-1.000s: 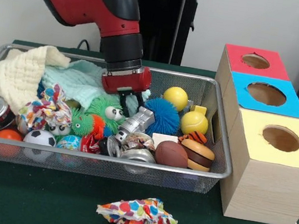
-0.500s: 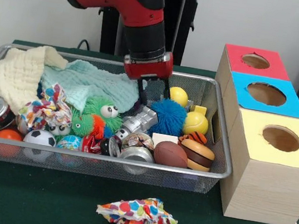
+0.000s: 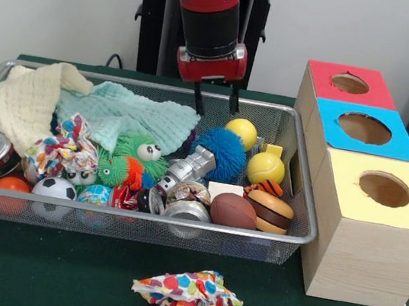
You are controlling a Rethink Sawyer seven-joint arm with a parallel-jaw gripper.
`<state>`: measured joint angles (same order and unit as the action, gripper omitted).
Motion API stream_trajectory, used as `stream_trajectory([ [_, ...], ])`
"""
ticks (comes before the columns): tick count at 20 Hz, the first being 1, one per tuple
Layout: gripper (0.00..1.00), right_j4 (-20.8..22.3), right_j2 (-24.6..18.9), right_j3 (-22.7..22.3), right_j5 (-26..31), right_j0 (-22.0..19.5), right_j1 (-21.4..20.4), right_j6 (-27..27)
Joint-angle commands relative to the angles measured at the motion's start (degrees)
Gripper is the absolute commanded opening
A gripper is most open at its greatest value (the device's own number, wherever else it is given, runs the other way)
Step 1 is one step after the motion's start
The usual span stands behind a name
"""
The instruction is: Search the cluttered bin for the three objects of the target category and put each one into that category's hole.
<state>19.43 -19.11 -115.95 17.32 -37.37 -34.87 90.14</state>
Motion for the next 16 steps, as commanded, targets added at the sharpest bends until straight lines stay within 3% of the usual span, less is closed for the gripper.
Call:
stream_trajectory([
  [1, 1.0, 12.27, 7.15, 9.27, 1.14, 3.74, -1.01, -2.36],
  [7, 1.0, 15.48, 7.91, 9.91, -3.44, 4.12, -0.62, 1.83],
  [11, 1.0, 21.4, 9.77, 11.65, -10.38, 5.73, 1.51, 2.62],
  [14, 1.0, 18.93, 10.45, 10.35, -18.32, 4.52, 3.61, 8.23],
  [16, 1.0, 17.06, 9.62, 9.37, -20.53, 3.33, 4.91, 9.91],
])
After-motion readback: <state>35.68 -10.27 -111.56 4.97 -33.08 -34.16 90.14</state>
